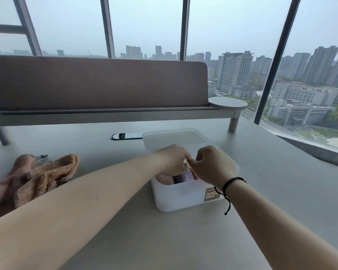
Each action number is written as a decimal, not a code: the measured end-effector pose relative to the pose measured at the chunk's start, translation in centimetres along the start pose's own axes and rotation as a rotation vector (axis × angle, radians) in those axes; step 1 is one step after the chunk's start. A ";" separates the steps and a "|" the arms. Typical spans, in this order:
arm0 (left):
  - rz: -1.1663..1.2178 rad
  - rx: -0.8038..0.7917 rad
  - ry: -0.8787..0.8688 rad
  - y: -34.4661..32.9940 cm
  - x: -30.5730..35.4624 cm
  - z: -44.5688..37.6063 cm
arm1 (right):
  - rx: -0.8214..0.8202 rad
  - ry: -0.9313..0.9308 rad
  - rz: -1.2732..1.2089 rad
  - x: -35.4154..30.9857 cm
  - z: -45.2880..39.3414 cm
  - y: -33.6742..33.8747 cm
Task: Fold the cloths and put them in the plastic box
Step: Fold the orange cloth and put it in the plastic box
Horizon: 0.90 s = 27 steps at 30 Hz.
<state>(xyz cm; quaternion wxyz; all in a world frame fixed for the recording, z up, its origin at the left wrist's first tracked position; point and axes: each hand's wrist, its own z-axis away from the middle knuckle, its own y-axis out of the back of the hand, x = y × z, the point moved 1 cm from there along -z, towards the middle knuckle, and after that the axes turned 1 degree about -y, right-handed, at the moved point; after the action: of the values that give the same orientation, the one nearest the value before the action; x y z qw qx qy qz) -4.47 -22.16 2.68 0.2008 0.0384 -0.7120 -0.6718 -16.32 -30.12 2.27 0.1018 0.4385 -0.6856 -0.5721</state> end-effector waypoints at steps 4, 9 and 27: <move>0.077 0.163 -0.015 2.2 -2.6 2.1 | 0.023 -0.012 0.014 -1.7 0.2 -0.7; 0.262 0.501 0.048 4.2 -7.8 8.3 | 0.164 0.003 -0.099 -3.3 0.6 -0.8; 0.211 0.577 0.249 -2.3 -21.5 26.1 | -0.268 0.532 -0.292 -19.8 11.4 -11.8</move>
<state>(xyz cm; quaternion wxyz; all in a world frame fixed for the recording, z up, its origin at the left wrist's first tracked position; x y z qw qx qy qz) 5.90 9.10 -5.07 0.3355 0.1015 -0.8430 -0.4080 -6.12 -7.56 -4.59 0.2510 0.6487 -0.4835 -0.5314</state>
